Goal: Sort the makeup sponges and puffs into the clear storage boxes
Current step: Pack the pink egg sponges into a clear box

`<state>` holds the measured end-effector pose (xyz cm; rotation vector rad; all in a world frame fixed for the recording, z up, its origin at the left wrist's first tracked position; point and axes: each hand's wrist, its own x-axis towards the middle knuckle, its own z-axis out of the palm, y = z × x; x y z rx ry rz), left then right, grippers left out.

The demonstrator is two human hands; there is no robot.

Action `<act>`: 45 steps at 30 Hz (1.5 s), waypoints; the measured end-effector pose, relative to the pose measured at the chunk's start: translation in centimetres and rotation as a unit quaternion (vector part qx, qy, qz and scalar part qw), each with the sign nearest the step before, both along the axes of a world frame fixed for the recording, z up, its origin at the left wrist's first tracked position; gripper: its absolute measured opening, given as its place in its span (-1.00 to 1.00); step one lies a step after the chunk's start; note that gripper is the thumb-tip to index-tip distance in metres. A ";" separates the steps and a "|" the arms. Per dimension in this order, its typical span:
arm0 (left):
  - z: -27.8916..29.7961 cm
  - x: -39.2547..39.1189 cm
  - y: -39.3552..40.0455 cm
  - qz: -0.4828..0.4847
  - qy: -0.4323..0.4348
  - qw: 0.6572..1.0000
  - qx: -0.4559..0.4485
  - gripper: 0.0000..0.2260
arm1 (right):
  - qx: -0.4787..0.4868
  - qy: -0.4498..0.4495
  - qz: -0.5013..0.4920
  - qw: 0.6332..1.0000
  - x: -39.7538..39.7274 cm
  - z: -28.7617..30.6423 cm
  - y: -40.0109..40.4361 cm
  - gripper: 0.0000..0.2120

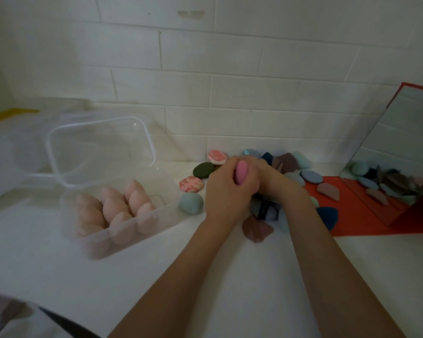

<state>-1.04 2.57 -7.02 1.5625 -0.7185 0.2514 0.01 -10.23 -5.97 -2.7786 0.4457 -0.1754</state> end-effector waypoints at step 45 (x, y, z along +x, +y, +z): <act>3.6 8.6 15.4 0.116 0.090 0.989 -0.021 -0.73 | -0.047 -0.105 0.127 0.985 2.6 3.5 15.1 -0.83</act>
